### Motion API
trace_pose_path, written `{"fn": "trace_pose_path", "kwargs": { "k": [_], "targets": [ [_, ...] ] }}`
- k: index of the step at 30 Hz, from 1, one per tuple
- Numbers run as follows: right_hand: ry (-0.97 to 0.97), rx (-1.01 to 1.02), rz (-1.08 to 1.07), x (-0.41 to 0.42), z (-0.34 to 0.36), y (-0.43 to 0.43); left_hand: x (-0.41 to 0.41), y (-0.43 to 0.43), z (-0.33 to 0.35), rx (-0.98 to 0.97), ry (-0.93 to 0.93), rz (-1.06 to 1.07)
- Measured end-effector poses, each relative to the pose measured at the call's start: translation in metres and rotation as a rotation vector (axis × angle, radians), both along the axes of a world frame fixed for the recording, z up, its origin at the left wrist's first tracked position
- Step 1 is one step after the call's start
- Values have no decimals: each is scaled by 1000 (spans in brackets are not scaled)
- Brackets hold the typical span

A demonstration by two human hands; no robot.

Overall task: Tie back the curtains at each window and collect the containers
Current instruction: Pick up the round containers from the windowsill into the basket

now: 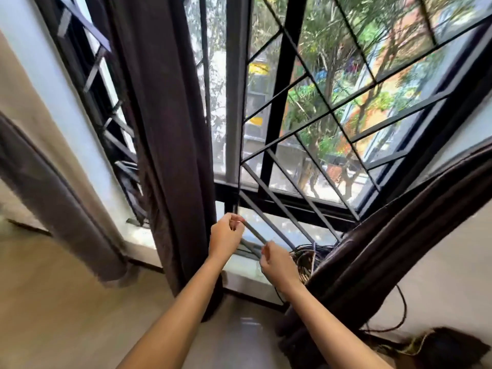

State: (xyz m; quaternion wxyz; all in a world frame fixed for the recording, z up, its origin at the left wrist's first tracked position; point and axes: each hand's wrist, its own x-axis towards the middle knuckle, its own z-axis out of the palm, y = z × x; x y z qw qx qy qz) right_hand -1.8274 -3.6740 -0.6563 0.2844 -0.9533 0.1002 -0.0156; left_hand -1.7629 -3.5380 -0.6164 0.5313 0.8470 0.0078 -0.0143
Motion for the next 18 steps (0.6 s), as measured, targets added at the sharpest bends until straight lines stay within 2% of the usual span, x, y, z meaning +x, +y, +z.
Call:
{"fn": "trace_pose_path", "kwargs": {
  "k": [7, 14, 18],
  "targets": [
    [43, 41, 15, 0, -16, 96, -13, 86, -30, 97, 34, -28],
    [121, 21, 88, -3, -33, 199, -24, 191, -61, 173, 102, 30],
    [149, 12, 128, 4, -45, 248, -20, 249, -72, 151, 110, 109]
  ]
}}
